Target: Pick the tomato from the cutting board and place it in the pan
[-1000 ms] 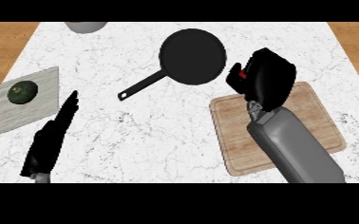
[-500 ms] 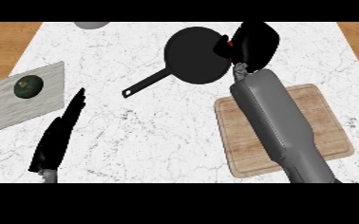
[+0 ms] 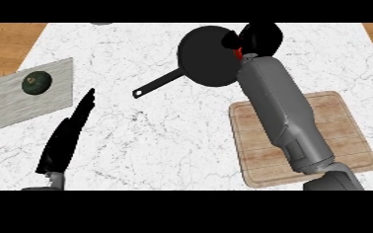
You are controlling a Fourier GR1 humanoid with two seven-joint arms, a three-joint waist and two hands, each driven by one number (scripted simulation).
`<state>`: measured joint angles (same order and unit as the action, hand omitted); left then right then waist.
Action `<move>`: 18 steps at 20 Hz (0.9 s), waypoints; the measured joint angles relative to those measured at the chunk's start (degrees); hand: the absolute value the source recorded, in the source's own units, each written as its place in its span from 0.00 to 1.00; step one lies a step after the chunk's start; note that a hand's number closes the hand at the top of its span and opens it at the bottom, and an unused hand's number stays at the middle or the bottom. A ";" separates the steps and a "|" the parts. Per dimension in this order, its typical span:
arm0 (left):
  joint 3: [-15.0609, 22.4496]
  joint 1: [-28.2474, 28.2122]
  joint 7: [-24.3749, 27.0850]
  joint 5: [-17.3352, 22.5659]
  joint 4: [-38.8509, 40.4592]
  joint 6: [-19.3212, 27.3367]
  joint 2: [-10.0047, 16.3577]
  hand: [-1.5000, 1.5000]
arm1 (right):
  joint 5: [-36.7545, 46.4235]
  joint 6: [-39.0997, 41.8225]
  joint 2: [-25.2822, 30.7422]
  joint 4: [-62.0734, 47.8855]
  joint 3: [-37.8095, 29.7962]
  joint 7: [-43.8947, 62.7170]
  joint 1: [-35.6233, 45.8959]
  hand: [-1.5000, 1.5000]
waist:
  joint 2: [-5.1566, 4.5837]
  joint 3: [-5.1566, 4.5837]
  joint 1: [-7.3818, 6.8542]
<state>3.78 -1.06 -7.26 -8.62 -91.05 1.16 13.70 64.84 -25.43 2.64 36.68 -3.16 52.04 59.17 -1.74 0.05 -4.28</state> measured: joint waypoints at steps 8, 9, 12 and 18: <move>0.87 1.29 -0.46 -0.55 -0.44 -0.12 -0.57 0.50 | -8.53 -3.23 -0.78 -10.76 -8.84 -6.43 2.68 0.00 | -1.00 0.17 -1.74; 0.83 1.18 -0.32 -0.45 -0.36 -0.21 -0.59 0.50 | -10.26 -4.03 -1.17 -11.12 -10.49 -6.80 2.90 0.00 | -1.03 0.18 -1.86; 1.06 1.80 -0.45 -0.66 -0.09 -0.28 -0.71 0.50 | -15.34 -6.87 -1.82 -11.59 -14.73 -10.20 2.83 0.00 | -1.23 0.24 -2.14; 1.14 2.38 -0.68 -0.73 -0.02 -0.40 -0.84 0.50 | -20.05 -16.64 -2.15 -10.50 -19.20 -20.21 2.75 0.00 | -1.32 0.23 -2.46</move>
<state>4.92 1.32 -7.95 -9.35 -91.08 0.77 12.85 44.79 -42.07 0.49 26.18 -22.37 31.83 61.92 -3.05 0.27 -6.74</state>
